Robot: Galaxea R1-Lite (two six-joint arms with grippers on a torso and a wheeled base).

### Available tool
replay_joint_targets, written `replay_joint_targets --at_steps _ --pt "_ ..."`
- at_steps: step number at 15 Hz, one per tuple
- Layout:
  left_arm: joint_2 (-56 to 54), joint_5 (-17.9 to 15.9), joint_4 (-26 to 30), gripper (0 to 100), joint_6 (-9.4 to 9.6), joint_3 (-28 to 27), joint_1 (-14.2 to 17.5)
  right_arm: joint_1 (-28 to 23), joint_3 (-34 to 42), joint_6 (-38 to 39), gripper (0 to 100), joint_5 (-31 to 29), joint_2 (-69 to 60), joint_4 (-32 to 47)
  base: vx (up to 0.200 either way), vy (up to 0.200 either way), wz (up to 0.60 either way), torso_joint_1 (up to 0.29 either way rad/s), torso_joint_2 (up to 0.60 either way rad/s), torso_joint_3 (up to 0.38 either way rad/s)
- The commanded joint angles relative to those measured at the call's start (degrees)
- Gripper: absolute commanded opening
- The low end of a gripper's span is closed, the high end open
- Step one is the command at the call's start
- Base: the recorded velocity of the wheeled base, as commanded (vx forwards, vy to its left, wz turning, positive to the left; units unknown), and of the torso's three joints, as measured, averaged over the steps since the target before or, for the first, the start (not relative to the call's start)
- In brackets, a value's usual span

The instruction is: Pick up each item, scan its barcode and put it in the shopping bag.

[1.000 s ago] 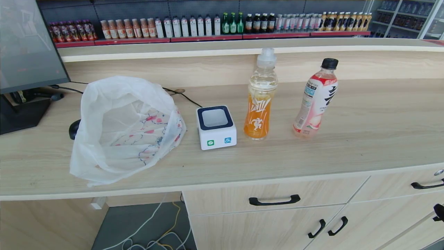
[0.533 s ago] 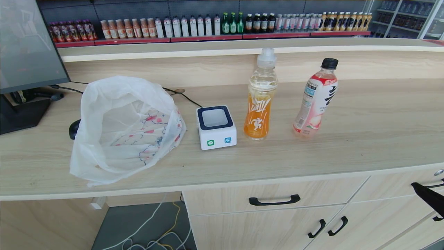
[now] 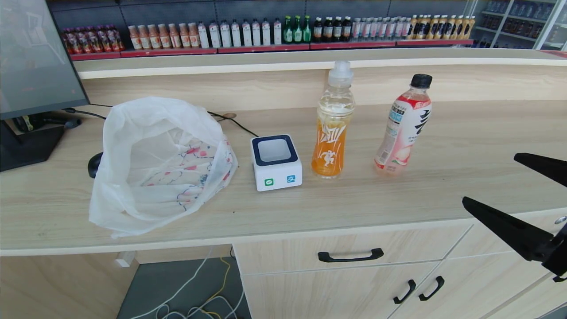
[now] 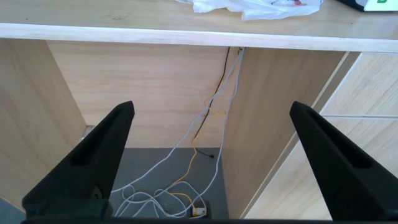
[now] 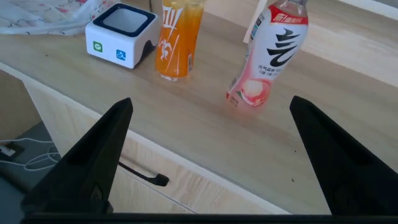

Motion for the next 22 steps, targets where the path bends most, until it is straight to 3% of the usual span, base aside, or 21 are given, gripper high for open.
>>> replay_joint_targets --at_steps 1,4,8,11,18,22 --pt "0.0 0.0 0.0 100 -0.03 0.0 0.0 13.2 -3.1 3.2 100 -9.9 9.8 -5.1 0.000 0.000 0.00 0.000 0.00 0.000" --pt "0.0 0.0 0.0 100 -0.03 0.0 0.0 20.7 -7.0 9.6 100 -23.1 18.2 -11.9 0.000 0.000 0.00 0.000 0.00 0.000" --pt "0.0 0.0 0.0 100 0.06 0.0 0.0 21.1 -13.3 9.3 100 -33.0 24.1 -15.3 0.000 0.000 0.00 0.000 0.00 0.000" --pt "0.0 0.0 0.0 100 0.06 0.0 0.0 21.2 -13.6 9.2 100 -33.1 26.0 -16.0 0.000 0.000 0.00 0.000 0.00 0.000" --pt "0.0 0.0 0.0 100 0.06 0.0 0.0 20.6 -13.8 9.3 100 -33.0 35.0 -28.8 0.000 0.000 0.00 0.000 0.00 0.000" --pt "0.0 0.0 0.0 100 -0.03 0.0 0.0 18.9 -14.5 9.7 100 -32.3 36.5 -29.7 0.000 0.000 0.00 0.000 0.00 0.000"
